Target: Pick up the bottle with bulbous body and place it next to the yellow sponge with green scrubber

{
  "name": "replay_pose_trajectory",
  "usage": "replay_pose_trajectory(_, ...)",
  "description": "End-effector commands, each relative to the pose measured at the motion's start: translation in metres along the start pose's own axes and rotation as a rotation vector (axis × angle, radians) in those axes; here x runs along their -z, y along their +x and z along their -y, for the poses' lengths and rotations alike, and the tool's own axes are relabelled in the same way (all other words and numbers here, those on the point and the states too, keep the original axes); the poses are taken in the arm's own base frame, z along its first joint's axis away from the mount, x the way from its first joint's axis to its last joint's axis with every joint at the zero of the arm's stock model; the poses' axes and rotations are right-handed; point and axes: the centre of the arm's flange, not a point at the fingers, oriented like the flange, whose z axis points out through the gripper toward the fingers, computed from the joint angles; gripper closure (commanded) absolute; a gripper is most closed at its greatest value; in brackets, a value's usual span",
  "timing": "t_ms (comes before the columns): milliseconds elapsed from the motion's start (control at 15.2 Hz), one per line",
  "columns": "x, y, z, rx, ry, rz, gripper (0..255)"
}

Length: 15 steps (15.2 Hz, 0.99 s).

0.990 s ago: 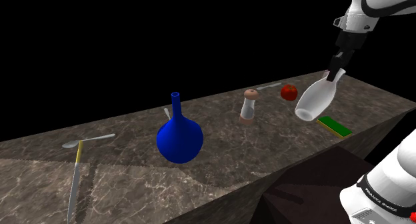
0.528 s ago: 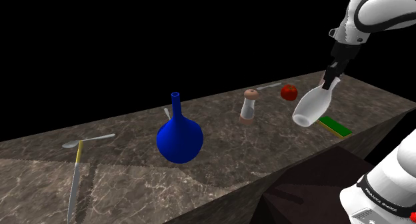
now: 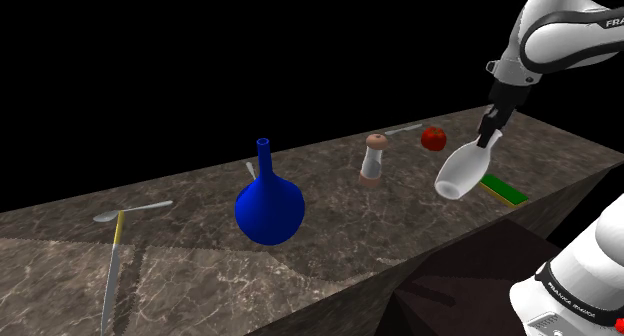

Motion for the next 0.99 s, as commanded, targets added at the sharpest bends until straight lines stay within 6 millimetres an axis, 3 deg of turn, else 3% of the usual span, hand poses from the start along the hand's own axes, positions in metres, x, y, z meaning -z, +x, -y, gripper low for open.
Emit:
replay_pose_trajectory(0,-0.004,0.0,0.0,0.0,0.0,-0.001,255)
replay_pose_trajectory(396,-0.004,0.0,0.0,0.0,0.0,-0.001,255)
replay_pose_trajectory(462,-0.004,0.0,0.0,0.0,0.0,-0.001,0)
replay_pose_trajectory(792,-0.004,0.0,0.0,0.0,0.0,-0.001,0)
replay_pose_trajectory(924,0.022,0.0,0.0,0.0,0.0,-0.001,0)
